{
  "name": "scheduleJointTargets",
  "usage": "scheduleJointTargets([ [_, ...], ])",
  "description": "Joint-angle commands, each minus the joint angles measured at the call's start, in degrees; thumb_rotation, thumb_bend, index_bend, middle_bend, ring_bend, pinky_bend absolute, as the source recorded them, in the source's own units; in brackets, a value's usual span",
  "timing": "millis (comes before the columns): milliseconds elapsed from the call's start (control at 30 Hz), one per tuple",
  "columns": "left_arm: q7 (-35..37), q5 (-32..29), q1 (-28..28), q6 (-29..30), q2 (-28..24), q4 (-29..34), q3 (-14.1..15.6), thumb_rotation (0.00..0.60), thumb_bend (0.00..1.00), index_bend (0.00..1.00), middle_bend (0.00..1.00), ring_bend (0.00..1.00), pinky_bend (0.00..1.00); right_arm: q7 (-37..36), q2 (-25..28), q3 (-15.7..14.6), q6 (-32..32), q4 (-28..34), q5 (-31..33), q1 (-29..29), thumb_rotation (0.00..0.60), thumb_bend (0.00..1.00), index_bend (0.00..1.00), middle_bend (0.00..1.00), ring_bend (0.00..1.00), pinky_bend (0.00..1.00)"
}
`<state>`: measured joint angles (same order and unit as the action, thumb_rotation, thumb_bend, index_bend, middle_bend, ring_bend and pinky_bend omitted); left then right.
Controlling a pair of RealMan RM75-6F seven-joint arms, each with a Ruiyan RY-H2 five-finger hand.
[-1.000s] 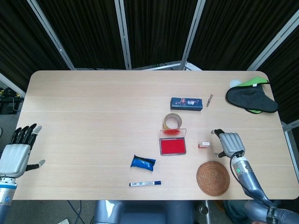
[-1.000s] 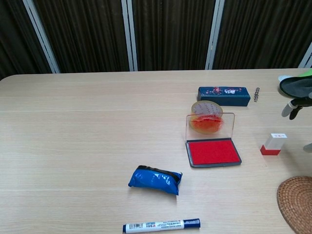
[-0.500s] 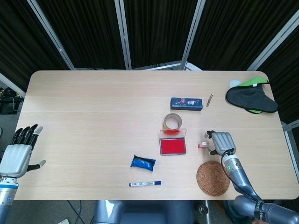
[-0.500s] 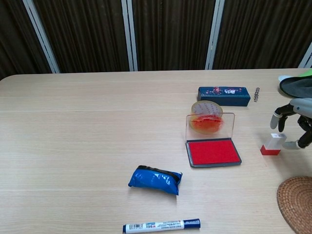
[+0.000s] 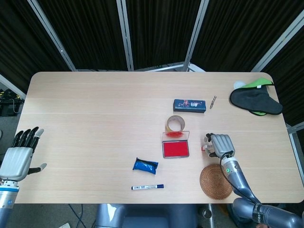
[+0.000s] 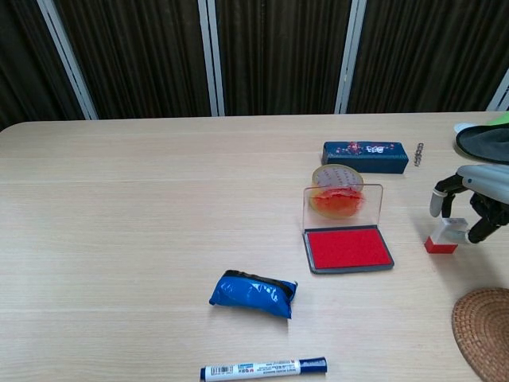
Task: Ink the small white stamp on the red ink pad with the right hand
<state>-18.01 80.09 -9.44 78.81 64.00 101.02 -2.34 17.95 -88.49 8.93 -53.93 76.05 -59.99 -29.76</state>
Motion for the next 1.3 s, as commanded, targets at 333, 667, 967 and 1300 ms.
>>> scheduleJointTargets([
  [333,0.1,-0.1,0.0,0.0,-0.1,0.0,0.1,0.600,0.00,0.00,0.00,0.00,0.00,0.4,-0.8,-0.4,-0.6,-0.3,-0.2,-0.3,0.600,0.28,0.43,0.44,0.81,1.00],
  [667,0.2,-0.2,-0.1,0.0,-0.3,0.2,0.2,0.600,0.00,0.00,0.00,0.00,0.00,1.5,-0.9,-0.7,-0.3,-0.7,0.5,-0.7,0.600,0.32,0.46,0.47,0.81,1.00],
  [967,0.2,-0.2,-0.1,-0.1,-0.2,0.2,0.3,0.600,0.00,0.00,0.00,0.00,0.00,1.9,-0.9,-1.3,-0.4,-1.6,-0.2,-0.9,0.600,0.41,0.60,0.63,0.81,1.00],
  [1300,0.1,-0.3,-0.3,-0.4,-0.2,0.2,0.3,0.600,0.00,0.00,0.00,0.00,0.00,-2.6,3.3,-1.5,-3.4,3.3,-8.8,-1.3,0.600,0.47,0.62,0.65,0.81,1.00],
])
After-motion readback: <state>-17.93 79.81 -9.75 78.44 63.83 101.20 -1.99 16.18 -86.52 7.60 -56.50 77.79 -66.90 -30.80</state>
